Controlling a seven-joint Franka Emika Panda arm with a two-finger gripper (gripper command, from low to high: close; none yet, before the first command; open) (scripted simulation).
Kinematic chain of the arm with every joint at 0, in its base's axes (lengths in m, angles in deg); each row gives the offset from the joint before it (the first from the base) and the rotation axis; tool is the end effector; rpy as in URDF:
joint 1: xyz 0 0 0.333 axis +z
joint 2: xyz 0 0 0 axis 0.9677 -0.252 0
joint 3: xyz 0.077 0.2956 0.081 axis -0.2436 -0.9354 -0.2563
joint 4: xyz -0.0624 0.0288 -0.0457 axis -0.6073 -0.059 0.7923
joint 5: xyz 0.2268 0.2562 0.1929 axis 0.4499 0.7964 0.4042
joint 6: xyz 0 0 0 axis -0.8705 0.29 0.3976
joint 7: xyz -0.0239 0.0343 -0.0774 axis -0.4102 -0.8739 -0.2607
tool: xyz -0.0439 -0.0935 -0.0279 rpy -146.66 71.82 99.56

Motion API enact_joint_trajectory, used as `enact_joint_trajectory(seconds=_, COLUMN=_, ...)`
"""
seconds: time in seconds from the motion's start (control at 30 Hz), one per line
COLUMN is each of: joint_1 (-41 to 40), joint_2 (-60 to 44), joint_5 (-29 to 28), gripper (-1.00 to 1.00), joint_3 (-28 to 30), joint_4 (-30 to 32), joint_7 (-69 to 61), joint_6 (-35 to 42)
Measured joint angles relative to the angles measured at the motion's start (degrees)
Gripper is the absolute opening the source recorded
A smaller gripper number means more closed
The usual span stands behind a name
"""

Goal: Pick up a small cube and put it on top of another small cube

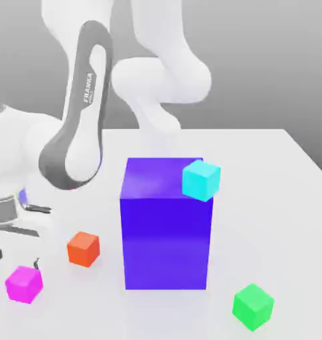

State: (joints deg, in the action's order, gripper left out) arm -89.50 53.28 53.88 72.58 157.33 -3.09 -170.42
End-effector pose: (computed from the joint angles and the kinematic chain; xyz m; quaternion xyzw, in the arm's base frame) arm 0.3894 -0.2711 0.1540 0.8659 -0.5001 0.0017 0.0009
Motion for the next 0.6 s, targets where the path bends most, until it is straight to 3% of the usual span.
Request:
enact_joint_trajectory(seconds=0.03, joint_1=-1.56, joint_2=-2.05, joint_5=1.24, gripper=0.0, joint_3=-1.81, joint_4=-0.49, joint_7=-0.95, joint_6=-1.54)
enact_joint_trajectory(seconds=0.07, joint_1=-2.55, joint_2=-3.47, joint_5=2.23, gripper=-1.0, joint_3=-3.0, joint_4=-0.83, joint_7=-1.72, joint_6=-2.61)
enact_joint_trajectory(seconds=0.3, joint_1=-2.7, joint_2=-3.47, joint_5=2.02, gripper=-1.0, joint_3=-3.11, joint_4=-0.82, joint_7=-1.57, joint_6=-2.58)
enact_joint_trajectory(seconds=0.47, joint_1=1.76, joint_2=5.48, joint_5=-5.29, gripper=-1.0, joint_3=2.65, joint_4=1.45, joint_7=3.85, joint_6=3.87)
enact_joint_trajectory(seconds=0.6, joint_1=5.23, joint_2=7.64, joint_5=-8.75, gripper=-1.0, joint_3=1.67, joint_4=1.83, joint_7=4.77, joint_6=5.22)
